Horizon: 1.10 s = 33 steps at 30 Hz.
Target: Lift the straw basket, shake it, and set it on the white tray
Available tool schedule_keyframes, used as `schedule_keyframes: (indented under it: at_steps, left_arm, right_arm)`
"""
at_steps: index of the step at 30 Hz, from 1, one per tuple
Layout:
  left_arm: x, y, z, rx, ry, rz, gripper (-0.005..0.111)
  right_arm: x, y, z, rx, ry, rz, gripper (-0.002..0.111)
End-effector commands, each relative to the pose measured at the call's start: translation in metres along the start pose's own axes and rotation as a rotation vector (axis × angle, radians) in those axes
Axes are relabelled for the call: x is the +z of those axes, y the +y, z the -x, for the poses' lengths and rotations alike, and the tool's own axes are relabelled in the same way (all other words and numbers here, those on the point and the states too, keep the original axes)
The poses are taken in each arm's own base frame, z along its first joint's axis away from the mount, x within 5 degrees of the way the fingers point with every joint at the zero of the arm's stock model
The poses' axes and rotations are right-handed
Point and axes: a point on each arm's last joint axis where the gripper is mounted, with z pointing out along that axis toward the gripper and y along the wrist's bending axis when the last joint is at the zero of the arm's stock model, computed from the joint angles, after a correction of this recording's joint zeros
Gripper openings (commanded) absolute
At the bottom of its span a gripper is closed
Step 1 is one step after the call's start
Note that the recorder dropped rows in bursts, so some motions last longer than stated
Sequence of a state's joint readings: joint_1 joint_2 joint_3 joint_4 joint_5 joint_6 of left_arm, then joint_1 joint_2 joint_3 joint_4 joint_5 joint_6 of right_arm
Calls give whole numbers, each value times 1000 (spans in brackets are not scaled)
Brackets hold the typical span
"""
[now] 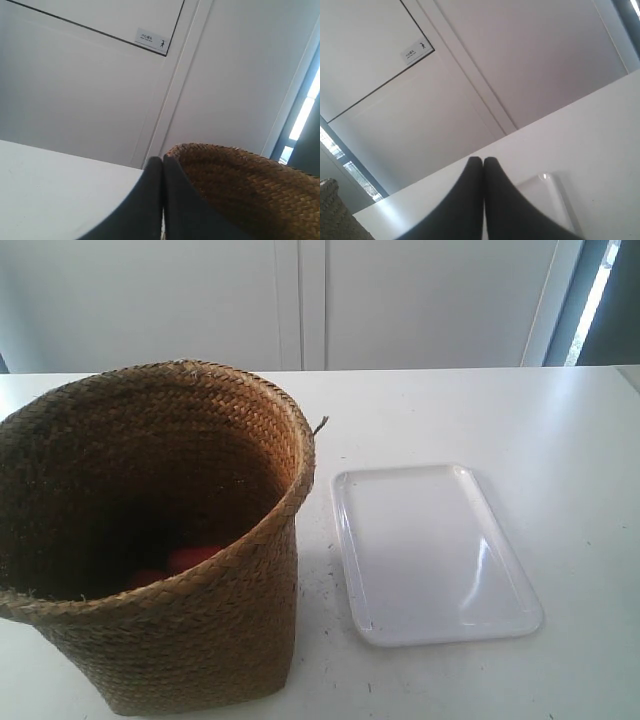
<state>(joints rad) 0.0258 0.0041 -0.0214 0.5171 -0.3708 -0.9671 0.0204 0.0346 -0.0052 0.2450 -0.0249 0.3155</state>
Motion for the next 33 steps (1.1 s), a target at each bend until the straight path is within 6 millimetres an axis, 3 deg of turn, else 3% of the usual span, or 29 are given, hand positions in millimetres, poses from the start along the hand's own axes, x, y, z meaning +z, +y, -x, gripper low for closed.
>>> schedule_keyframes:
  at_steps: [1,7,8,10,12,15,18,20,23,26,27,29,33]
  left_arm:
    - [-1,5,-6,-3,49,55,0]
    - [-1,9,-9,-35,80,91,0]
    - [-1,9,-9,-103,74,96,0]
    - [-1,8,-4,-154,70,111,0]
    - [-1,4,17,-118,80,165,0]
    - [-4,-5,61,86,92,241,0]
    - [12,-15,96,166,138,280,0]
    - [36,-17,113,256,231,321,0]
    - [94,-9,124,327,531,461,0]
    - [131,-8,130,343,839,519,0]
    - [142,-19,133,301,995,427,0]
    - [153,-39,140,269,1146,240,0]
    - [162,-54,146,198,1175,116,0]
  right_arm:
    - [0,-1,-2,0,8,-4,0]
    - [0,-1,-2,15,8,-4,0]
    - [0,-1,-2,170,7,-5,0]
    - [-1,1,1,293,-4,2,0]
    - [-2,11,20,269,-69,47,0]
    - [-9,42,69,108,-208,130,0]
    - [0,68,108,6,-212,131,0]
    - [24,82,127,-130,-119,89,0]
    - [85,102,145,-413,185,34,0]
    - [134,117,153,-436,546,21,0]
    - [146,122,153,-424,699,23,0]
    - [160,129,154,-410,898,35,0]
    - [168,141,149,-405,1026,88,0]
